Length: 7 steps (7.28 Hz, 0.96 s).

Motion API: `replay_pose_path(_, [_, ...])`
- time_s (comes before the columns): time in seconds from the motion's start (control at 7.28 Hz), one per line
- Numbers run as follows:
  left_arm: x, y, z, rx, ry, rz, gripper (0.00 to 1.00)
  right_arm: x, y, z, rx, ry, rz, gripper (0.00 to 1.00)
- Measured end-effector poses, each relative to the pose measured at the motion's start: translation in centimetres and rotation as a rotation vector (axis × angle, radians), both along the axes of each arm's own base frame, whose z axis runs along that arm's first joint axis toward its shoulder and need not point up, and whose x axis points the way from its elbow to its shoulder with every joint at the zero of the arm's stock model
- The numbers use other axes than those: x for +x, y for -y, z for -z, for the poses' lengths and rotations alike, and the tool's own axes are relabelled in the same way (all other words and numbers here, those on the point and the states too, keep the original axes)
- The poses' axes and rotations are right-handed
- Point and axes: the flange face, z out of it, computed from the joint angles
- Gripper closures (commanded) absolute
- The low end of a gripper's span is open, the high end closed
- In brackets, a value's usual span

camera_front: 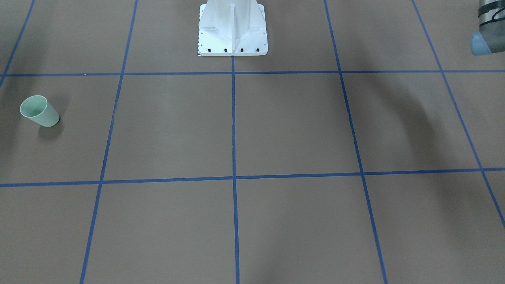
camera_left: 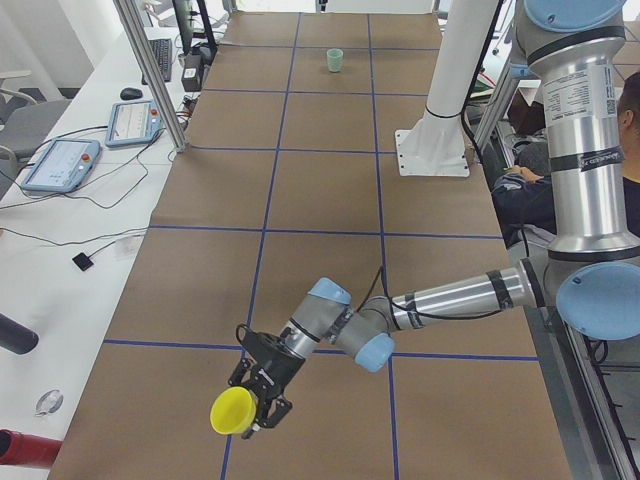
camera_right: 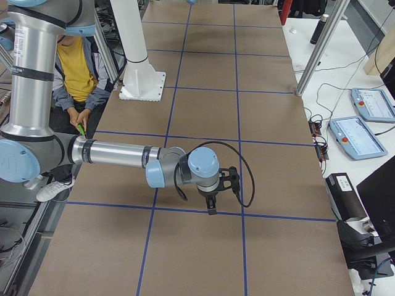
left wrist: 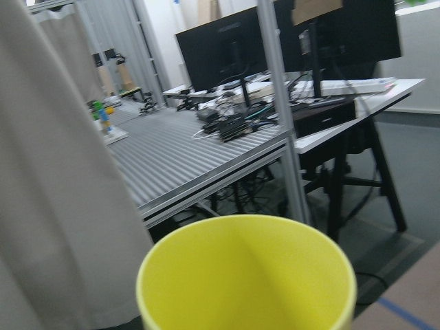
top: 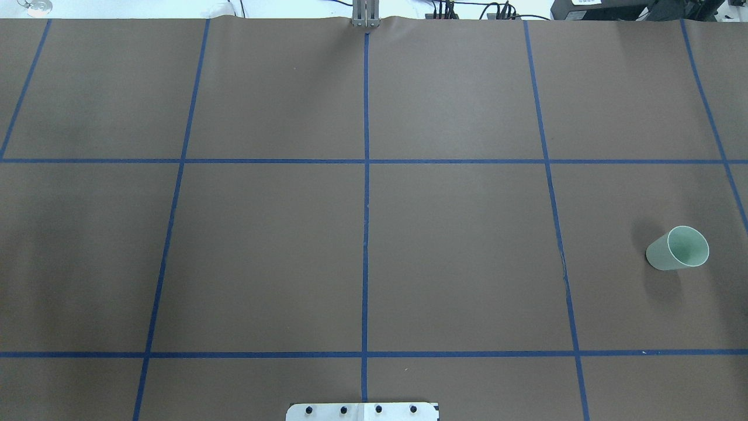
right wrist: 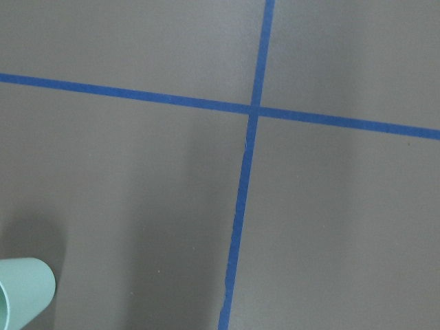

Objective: Transfer and stack yellow cup on green cup

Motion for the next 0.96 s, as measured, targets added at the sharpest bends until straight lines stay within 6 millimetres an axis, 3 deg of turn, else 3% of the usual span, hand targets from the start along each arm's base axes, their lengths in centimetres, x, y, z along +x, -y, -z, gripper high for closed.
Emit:
replay_pose_path(0.27, [4.1, 7.0, 7.6, 0.131, -0.106, -0.201, 1.0, -0.1, 1.3, 2.9, 0.061, 0.002, 0.002, 0.0])
replay_pose_path(0.41, [5.8, 9.1, 11.7, 0.215, -0.112, -0.35, 1.0, -0.1, 1.8, 4.1, 0.096, 0.004, 0.006, 0.0])
replay_pose_path(0.69, [8.5, 9.8, 18.9, 0.405, -0.154, -0.622, 1.0, -0.1, 2.2, 6.3, 0.22, 0.011, 0.006, 0.0])
replay_pose_path(0.96, [11.7, 8.3, 26.3, 0.59, -0.259, -0.85, 1.0, -2.1, 3.9, 9.2, 0.368, 0.019, 0.046, 0.0])
